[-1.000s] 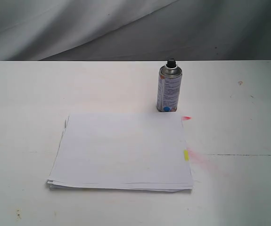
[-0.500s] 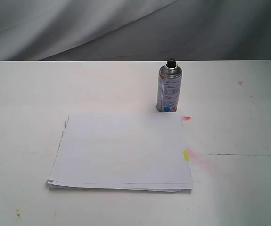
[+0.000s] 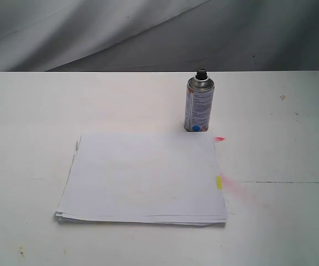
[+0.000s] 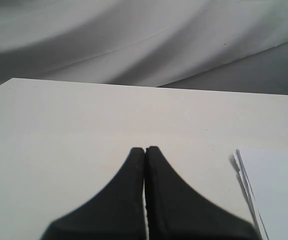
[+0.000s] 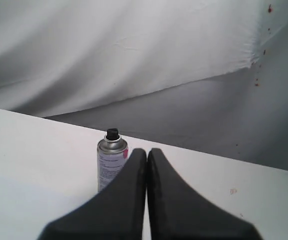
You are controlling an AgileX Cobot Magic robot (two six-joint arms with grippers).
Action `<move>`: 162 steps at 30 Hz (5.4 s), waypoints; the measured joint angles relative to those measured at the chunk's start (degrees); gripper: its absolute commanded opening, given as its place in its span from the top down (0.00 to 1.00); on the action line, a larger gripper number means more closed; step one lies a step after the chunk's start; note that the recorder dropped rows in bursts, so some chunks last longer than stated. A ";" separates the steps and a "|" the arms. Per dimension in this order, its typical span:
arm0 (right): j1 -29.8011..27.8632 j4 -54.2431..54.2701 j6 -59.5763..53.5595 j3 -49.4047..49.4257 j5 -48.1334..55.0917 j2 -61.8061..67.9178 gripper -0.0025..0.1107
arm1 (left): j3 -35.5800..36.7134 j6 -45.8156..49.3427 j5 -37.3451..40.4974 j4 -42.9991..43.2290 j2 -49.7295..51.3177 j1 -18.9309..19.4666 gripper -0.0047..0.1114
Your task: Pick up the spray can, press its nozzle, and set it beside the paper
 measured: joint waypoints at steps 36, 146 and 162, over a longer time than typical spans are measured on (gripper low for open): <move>8.69 -10.38 9.65 -11.43 -46.18 68.93 0.98 | 0.00 0.00 0.00 0.00 0.00 0.00 0.96; 8.12 7.85 -3.00 -33.54 -61.43 103.58 0.98 | 0.00 0.00 0.00 0.00 0.00 0.00 0.96; 8.12 4.38 -11.14 -33.54 -21.24 71.04 0.98 | 0.00 0.00 0.00 0.00 0.00 0.00 0.96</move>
